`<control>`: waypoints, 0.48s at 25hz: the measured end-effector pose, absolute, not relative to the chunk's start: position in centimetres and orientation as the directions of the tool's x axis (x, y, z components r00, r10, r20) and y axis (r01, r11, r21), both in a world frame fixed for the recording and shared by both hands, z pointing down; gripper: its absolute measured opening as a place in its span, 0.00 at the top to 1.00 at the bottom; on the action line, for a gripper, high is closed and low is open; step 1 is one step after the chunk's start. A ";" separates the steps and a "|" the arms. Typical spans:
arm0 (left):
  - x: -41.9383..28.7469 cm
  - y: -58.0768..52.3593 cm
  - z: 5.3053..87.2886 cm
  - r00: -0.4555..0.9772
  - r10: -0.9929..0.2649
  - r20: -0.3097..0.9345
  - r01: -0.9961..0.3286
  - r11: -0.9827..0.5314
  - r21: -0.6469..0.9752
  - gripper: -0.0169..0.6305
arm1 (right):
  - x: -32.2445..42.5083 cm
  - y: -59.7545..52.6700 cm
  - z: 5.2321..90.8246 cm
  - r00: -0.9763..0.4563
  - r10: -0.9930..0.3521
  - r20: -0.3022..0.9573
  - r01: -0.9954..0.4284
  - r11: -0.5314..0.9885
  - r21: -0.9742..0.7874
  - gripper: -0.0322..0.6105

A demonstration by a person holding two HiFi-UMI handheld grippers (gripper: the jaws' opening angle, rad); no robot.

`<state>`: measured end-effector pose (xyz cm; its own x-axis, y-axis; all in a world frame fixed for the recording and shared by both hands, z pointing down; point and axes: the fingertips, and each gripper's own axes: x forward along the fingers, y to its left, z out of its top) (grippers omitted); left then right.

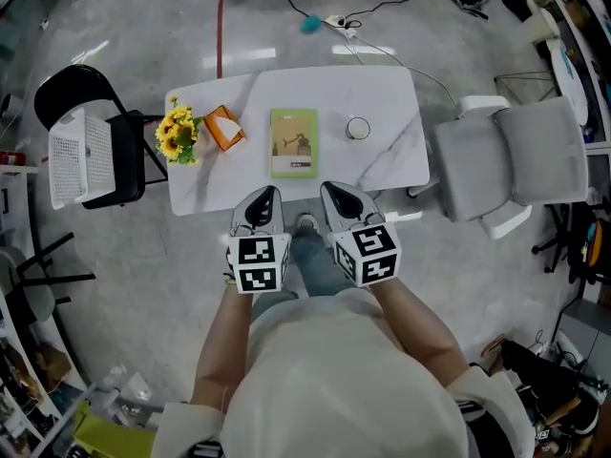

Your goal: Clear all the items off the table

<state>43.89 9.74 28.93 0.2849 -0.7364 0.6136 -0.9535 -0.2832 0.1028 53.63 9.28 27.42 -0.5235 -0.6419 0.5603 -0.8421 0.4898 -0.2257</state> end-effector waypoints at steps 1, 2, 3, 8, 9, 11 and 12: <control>44.0 9.4 29.5 0.280 -0.731 0.622 -0.954 -0.284 0.096 0.96 | 53.6 8.8 28.0 -0.526 -0.633 0.567 -0.839 0.493 -0.229 0.95; 44.1 9.1 30.2 0.276 -0.725 0.632 -0.954 -0.285 0.090 0.96 | 53.6 8.4 28.6 -0.529 -0.623 0.576 -0.836 0.497 -0.232 0.95; 44.2 8.7 30.9 0.272 -0.718 0.640 -0.955 -0.284 0.087 0.96 | 53.6 7.9 29.3 -0.532 -0.613 0.585 -0.834 0.500 -0.234 0.95; 44.3 6.7 34.4 0.251 -0.698 0.671 -0.962 -0.259 0.091 0.96 | 53.4 5.8 32.7 -0.542 -0.562 0.625 -0.819 0.522 -0.240 0.95; 44.4 6.4 35.0 0.250 -0.695 0.674 -0.963 -0.249 0.101 0.96 | 53.5 5.6 33.5 -0.544 -0.551 0.633 -0.815 0.526 -0.243 0.95; 44.4 5.6 36.4 0.249 -0.690 0.679 -0.966 -0.230 0.121 0.96 | 53.5 5.1 35.2 -0.547 -0.530 0.648 -0.809 0.534 -0.247 0.95; 44.3 5.1 37.1 0.247 -0.688 0.682 -0.967 -0.221 0.127 0.96 | 53.5 4.8 36.1 -0.548 -0.520 0.655 -0.806 0.538 -0.247 0.95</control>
